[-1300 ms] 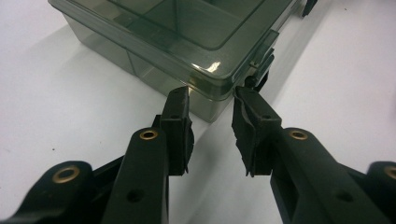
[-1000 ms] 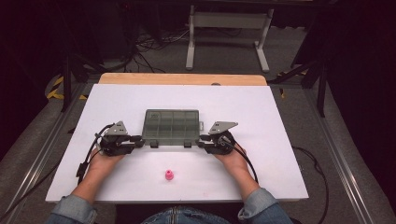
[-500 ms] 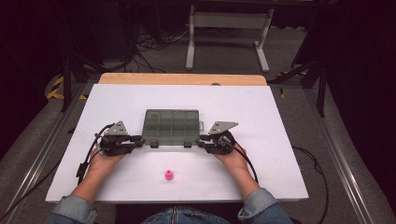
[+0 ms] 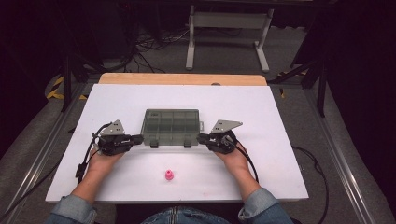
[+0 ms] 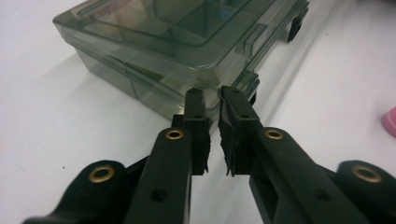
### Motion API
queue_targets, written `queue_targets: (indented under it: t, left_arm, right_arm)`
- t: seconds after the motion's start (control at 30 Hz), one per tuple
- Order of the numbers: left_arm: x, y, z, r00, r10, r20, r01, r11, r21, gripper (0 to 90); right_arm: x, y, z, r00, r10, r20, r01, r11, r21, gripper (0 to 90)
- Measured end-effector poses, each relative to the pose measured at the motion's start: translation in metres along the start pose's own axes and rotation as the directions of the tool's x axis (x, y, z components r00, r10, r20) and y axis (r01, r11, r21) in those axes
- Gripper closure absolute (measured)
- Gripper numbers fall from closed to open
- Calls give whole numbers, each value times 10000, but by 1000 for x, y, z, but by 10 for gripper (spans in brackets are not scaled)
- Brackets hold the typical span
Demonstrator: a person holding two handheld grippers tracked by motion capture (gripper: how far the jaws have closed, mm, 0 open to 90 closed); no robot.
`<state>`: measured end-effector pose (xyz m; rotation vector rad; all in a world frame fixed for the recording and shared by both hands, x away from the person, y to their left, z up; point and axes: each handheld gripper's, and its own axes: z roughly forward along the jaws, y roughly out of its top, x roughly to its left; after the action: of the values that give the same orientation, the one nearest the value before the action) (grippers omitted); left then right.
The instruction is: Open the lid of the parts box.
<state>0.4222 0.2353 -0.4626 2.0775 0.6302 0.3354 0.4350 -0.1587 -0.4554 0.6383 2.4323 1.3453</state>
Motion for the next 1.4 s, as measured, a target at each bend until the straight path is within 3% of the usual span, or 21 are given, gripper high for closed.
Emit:
queue_targets:
  t: [0.2, 0.57, 0.8, 1.07, 1.27, 1.3, 1.4]
  left_arm:
    - [4, -1, 1, 9989, -298, 364, 319, 9979, -568, 877]
    - [9, 5, 3, 9960, -670, 594, 738, 9901, -1196, 885]
    - [8, 7, 3, 9970, -667, 399, 717, 9874, -1407, 881]
    - [7, 7, 1, 9974, -624, 352, 669, 9867, -1478, 881]
    - [8, 8, 0, 9975, -628, 312, 670, 9847, -1611, 865]
    - [8, 8, 0, 9975, -628, 312, 670, 9847, -1611, 851]
    - [8, 7, -1, 9970, -695, 337, 741, 9838, -1635, 844]
  right_arm:
    - [0, 2, -1, 10000, 2, 14, -2, 9995, -324, 835]
    - [-1, 9, 0, 9999, 58, 128, -49, 9975, -700, 836]
    - [-3, 12, -2, 9996, 143, 246, -118, 9953, -961, 837]
    - [-3, 11, -1, 9996, 164, 242, -143, 9962, -865, 825]
    - [-4, 9, -1, 9991, 393, 155, -382, 9970, -667, 660]
    - [-4, 9, -2, 9990, 407, 210, -393, 9971, -653, 605]
    - [-6, 11, -1, 9972, 688, 276, -675, 9967, -450, 308]
